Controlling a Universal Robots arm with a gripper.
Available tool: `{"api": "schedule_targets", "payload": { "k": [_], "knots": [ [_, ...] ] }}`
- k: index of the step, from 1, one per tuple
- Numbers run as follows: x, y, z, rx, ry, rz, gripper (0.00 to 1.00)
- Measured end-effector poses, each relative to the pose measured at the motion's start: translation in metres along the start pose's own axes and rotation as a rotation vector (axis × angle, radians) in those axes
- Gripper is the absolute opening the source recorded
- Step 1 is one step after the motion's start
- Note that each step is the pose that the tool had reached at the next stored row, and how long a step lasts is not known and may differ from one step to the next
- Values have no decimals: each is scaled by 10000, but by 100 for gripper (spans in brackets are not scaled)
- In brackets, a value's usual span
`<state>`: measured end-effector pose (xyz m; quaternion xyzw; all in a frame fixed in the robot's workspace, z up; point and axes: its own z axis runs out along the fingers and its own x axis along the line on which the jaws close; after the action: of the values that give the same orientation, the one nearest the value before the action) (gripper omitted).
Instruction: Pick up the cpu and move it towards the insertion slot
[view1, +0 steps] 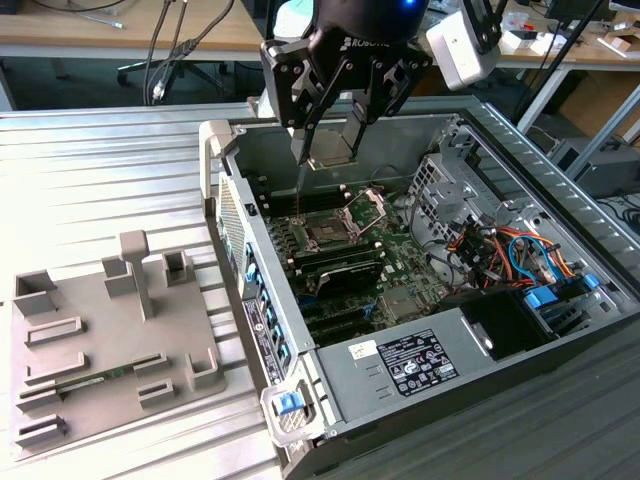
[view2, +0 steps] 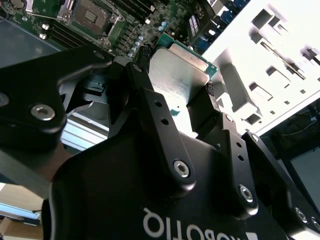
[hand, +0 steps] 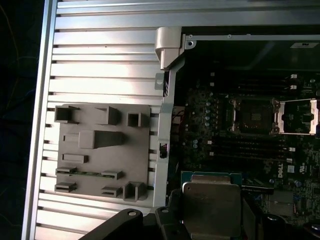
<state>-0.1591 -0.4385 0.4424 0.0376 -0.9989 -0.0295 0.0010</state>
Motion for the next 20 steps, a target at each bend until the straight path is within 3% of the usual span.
{"api": "schedule_targets", "payload": {
  "k": [20],
  "knots": [
    [-137,-9,34,0,0,0,55]
  ]
}}
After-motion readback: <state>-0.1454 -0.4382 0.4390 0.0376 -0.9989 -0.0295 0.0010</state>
